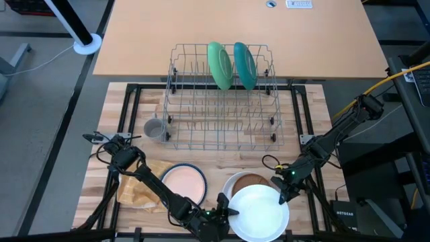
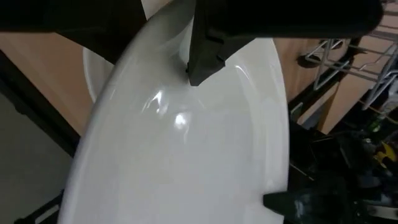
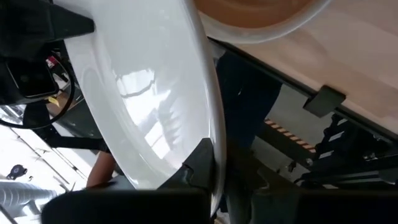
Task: Sort dishes
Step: Put the white plate in the dish rack
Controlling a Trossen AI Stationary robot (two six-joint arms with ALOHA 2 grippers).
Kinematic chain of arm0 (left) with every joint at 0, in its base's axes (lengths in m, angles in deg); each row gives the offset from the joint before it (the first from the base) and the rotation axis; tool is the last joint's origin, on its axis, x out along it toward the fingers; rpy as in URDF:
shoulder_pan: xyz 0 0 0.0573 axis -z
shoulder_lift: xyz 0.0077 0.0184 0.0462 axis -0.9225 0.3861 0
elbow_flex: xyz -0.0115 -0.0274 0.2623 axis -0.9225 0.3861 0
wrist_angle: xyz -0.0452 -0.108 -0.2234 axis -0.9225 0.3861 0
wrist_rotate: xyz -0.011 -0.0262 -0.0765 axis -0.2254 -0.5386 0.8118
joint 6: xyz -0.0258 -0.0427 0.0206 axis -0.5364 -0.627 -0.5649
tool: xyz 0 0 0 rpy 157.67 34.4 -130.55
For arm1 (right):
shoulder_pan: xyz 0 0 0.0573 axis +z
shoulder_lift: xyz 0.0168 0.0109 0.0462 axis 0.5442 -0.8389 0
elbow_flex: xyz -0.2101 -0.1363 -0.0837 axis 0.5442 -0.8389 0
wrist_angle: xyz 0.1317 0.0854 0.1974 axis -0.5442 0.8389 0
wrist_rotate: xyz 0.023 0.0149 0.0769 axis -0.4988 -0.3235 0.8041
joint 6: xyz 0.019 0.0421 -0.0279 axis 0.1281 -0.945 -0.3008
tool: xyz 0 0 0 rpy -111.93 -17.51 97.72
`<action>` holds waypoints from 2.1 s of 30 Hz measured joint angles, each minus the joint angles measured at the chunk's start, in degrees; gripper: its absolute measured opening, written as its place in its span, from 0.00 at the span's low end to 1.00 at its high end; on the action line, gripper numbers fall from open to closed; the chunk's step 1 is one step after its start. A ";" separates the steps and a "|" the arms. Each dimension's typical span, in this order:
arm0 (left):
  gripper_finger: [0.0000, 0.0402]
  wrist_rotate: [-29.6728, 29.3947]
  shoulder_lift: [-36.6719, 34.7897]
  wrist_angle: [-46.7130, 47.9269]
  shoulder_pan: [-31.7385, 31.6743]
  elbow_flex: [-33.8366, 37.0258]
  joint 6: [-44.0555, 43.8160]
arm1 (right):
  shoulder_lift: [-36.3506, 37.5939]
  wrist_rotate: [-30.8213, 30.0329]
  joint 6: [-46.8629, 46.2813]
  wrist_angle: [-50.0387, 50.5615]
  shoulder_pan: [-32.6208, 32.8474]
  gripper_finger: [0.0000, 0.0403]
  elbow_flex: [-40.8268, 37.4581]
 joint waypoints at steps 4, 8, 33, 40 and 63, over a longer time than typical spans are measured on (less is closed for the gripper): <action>0.22 -0.44 0.00 -3.13 0.15 -0.02 3.00 | 0.00 2.17 -1.55 -2.51 0.00 0.05 0.00; 0.22 -1.39 0.01 -9.96 0.68 -0.05 11.99 | 0.04 4.37 -2.53 -5.27 0.02 0.05 0.00; 0.15 -3.80 0.00 -21.59 1.16 -0.37 25.05 | -0.13 -0.22 -0.67 -6.30 -0.17 0.14 0.07; 0.13 -4.69 0.00 -19.25 1.18 -0.37 18.71 | -0.17 -5.55 -0.58 -5.67 -0.13 0.21 0.02; 0.13 -13.55 0.00 -12.94 3.58 -0.31 -4.90 | 2.35 -30.89 17.69 10.45 -0.11 0.25 0.09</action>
